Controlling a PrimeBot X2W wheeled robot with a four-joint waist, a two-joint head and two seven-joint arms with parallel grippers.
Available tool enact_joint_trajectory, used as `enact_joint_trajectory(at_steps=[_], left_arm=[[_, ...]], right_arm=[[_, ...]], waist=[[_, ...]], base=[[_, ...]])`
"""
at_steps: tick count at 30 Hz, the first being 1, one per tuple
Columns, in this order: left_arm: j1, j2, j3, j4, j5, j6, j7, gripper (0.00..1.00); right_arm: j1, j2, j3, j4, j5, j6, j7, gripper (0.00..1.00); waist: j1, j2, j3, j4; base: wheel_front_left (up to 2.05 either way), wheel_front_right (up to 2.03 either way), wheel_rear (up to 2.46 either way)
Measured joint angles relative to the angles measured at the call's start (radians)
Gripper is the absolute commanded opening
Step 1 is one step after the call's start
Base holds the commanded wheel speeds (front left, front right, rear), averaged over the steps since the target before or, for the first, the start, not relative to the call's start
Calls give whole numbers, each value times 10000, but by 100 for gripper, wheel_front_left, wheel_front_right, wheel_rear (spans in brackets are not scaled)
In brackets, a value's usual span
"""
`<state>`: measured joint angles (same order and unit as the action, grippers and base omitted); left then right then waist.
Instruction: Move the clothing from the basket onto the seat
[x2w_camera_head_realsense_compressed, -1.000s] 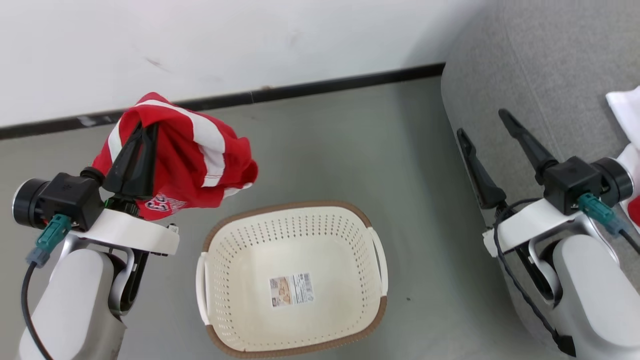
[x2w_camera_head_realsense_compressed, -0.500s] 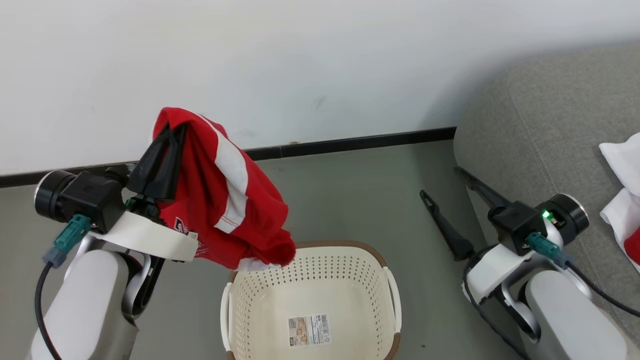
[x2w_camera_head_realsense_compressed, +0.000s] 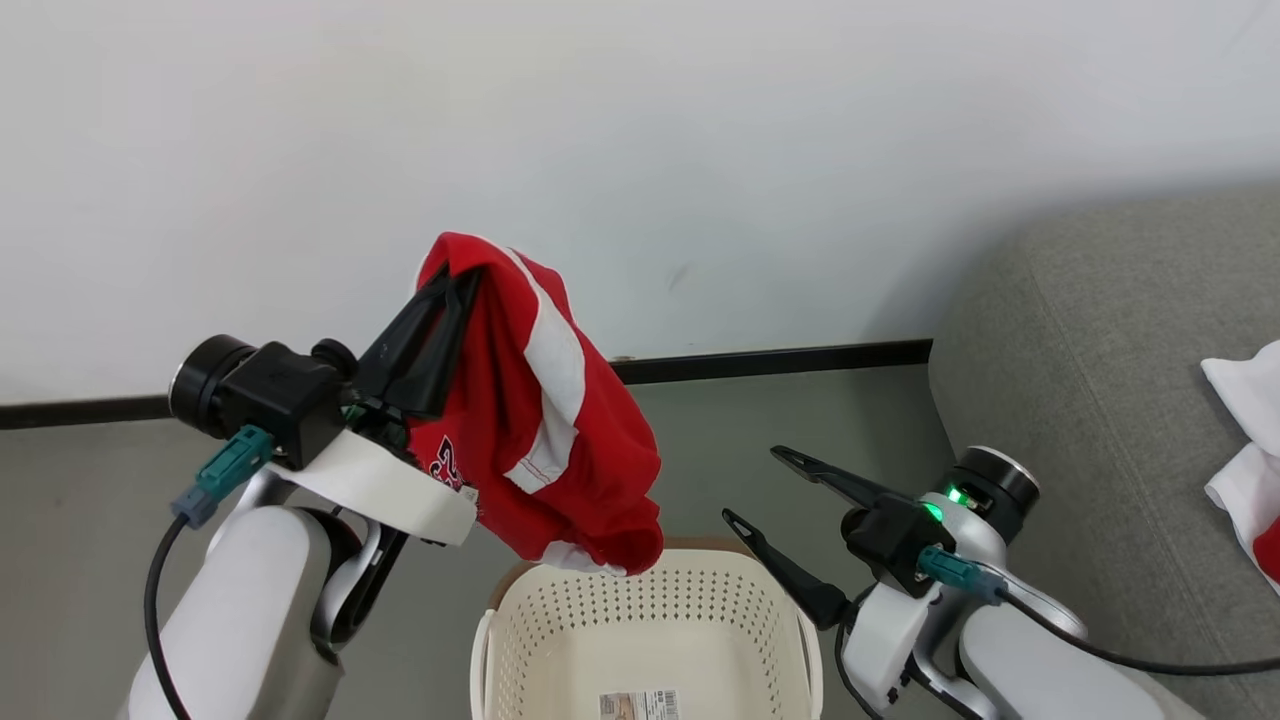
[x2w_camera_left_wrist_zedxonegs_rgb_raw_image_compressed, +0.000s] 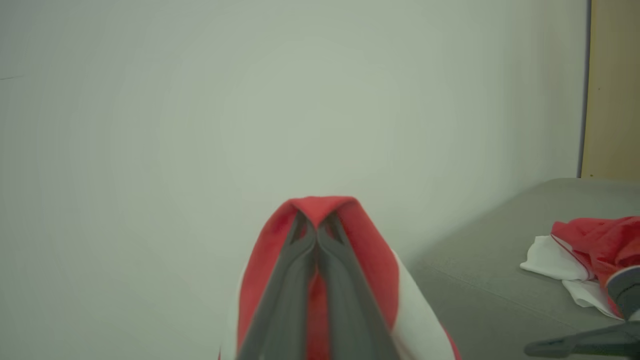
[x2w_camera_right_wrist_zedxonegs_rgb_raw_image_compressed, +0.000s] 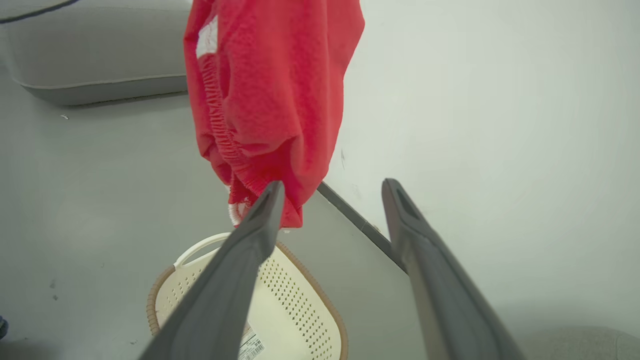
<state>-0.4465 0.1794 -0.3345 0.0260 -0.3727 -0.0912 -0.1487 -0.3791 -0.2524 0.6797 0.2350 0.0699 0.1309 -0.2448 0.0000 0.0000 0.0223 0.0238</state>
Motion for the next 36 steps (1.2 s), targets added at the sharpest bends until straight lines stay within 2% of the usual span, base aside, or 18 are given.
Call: enact_joint_trajectory(at_steps=[9, 15, 25, 36], left_arm=[[-121, -234, -364, -92, -65, -8, 435, 0], [-121, -337, -541, -142, -130, -10, 696, 0], [-123, -548, -920, -387, -132, -10, 1039, 0], [-187, -757, -1335, -483, -146, -86, 1394, 0]], right_arm=[[-1013, -132, 1820, 401, 575, 0, 190, 100], [-1359, 96, 2771, 677, 1239, 0, 251, 100], [-1721, 642, 3421, 1429, 2069, 0, 244, 100], [-1868, 1509, 3373, 2558, 2399, 0, 36, 100]], waist=[[0, 0, -423, 286], [0, 0, -574, 491], [0, 0, -678, 819], [0, 0, -691, 1127]], base=[[0, 0, 0], [0, 0, 0], [0, 0, 0], [0, 0, 0]])
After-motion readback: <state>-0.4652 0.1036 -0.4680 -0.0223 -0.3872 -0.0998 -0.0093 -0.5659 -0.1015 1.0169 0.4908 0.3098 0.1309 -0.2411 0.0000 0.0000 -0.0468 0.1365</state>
